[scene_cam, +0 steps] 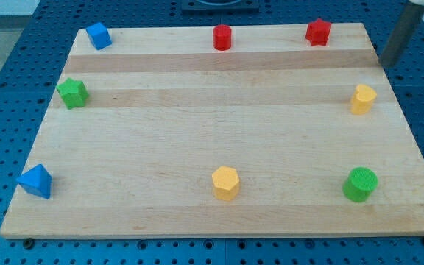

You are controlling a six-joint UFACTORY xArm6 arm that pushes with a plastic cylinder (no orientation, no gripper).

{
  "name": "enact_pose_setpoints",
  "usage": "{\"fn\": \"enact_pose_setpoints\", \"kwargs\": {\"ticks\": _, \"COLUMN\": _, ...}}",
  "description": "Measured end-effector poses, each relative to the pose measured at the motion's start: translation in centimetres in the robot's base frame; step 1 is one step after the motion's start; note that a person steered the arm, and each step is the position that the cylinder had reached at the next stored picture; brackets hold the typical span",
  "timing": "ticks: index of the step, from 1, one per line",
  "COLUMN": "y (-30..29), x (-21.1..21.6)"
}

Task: Move the red star to the right of the red circle

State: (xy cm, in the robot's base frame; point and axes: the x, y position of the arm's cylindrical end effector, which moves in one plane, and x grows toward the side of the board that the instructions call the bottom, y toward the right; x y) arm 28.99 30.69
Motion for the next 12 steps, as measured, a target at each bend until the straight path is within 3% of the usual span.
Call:
{"fn": "enact_pose_setpoints", "kwargs": {"ticks": 2, "y": -3.1, "x": -6.3}}
{"fn": "enact_pose_setpoints", "kwargs": {"ticks": 4, "y": -21.3, "x": -6.3}}
{"fn": "enact_pose_setpoints", "kwargs": {"ticks": 7, "y": -21.2, "x": -8.6}}
{"fn": "enact_pose_setpoints", "kwargs": {"ticks": 9, "y": -28.1, "x": -9.0}}
{"fn": "enact_pose_setpoints", "kwargs": {"ticks": 10, "y": -27.3, "x": -9.0}}
{"fn": "enact_pose_setpoints", "kwargs": {"ticks": 12, "y": -15.5, "x": -8.3}}
